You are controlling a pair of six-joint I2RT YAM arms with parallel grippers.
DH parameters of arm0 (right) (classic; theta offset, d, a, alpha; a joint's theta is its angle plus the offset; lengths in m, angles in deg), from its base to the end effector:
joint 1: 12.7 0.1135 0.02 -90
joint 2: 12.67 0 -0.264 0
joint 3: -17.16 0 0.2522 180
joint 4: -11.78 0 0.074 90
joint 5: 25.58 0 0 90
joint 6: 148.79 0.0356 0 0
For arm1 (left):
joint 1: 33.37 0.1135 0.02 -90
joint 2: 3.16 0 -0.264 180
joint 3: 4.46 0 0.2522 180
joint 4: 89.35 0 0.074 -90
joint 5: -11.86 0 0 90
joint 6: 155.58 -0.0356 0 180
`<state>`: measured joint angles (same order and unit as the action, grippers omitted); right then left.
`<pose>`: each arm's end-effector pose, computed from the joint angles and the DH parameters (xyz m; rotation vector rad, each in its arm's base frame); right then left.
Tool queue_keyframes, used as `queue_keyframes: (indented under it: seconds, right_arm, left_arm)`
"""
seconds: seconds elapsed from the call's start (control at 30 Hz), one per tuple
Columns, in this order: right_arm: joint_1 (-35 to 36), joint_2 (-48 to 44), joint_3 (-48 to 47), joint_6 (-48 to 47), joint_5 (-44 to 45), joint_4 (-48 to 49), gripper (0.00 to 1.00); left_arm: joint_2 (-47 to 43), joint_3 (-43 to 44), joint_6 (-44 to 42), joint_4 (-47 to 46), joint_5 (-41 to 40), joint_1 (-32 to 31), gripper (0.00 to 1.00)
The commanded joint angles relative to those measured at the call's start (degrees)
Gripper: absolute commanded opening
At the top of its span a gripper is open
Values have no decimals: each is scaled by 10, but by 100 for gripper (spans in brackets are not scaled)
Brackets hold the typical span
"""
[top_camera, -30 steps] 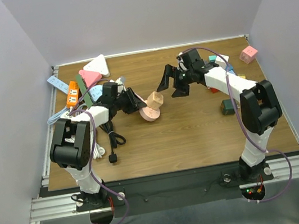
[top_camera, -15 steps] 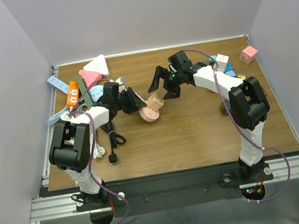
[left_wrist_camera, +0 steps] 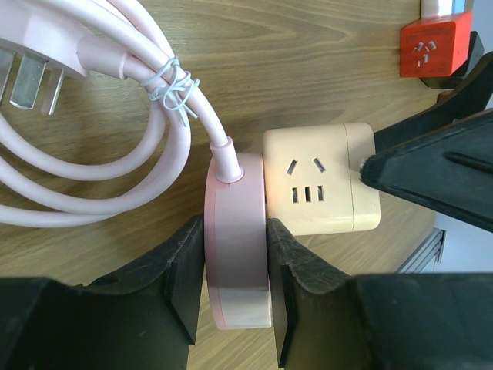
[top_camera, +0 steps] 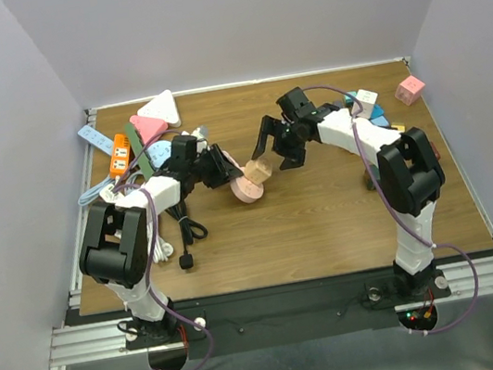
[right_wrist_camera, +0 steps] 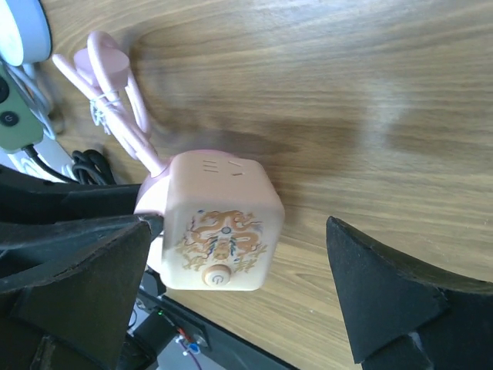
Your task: Pull the plug off the socket
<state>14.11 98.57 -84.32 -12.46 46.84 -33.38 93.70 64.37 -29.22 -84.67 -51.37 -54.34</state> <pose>0.3756 0.2018 0.2285 0.3281 2.6869 0.8449 0.3334 -0.1449 0.1999 -0.0115 2.2721 -1.0608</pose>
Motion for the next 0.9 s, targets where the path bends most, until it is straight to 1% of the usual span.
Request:
queue_keyframes:
  seconds: [0.0,0.1,0.27,0.33,0.37,0.4,0.43,0.47,0.53,0.57,0.63,0.67,0.7,0.73,0.87]
  right_arm:
    - [5,-23,1,17,8,-10,100]
    - [11,-4,1,47,-26,-5,100]
    - [18,-5,16,90,-60,43,99]
    - [19,-2,20,102,-69,54,96]
    - [20,3,22,104,-80,56,92]
    - [24,4,29,105,-83,58,92]
    - [25,6,35,107,-83,61,89]
    - [25,4,43,108,-85,66,80]
    - [25,-1,66,115,-90,85,69]
    - [25,-2,70,115,-92,91,57]
    - [26,-2,76,115,-97,99,39]
    - [25,-2,76,113,-98,100,25]
    - [26,-1,75,112,-99,102,15]
    - [26,-1,74,111,-103,102,0]
    - [25,-3,55,95,-110,101,0]
  left_arm:
    - [-48,7,11,-42,20,-6,0]
    - [-53,11,16,-43,13,-14,0]
    - [-57,12,25,-44,0,-23,0]
    - [-60,7,29,-50,-2,-26,0]
    - [-61,7,32,-52,-4,-26,0]
    - [-63,7,33,-54,-6,-26,0]
    - [-64,7,33,-55,-6,-26,0]
    - [-65,7,34,-54,-8,-26,0]
    - [-67,6,35,-57,-9,-26,0]
    - [-68,6,35,-58,-8,-26,0]
    - [-67,4,35,-58,-8,-26,0]
    - [-66,3,35,-59,-8,-26,0]
    - [-63,2,34,-59,-6,-26,0]
    - [-62,0,33,-59,-6,-26,0]
    - [-55,-11,21,-56,-16,-26,0]
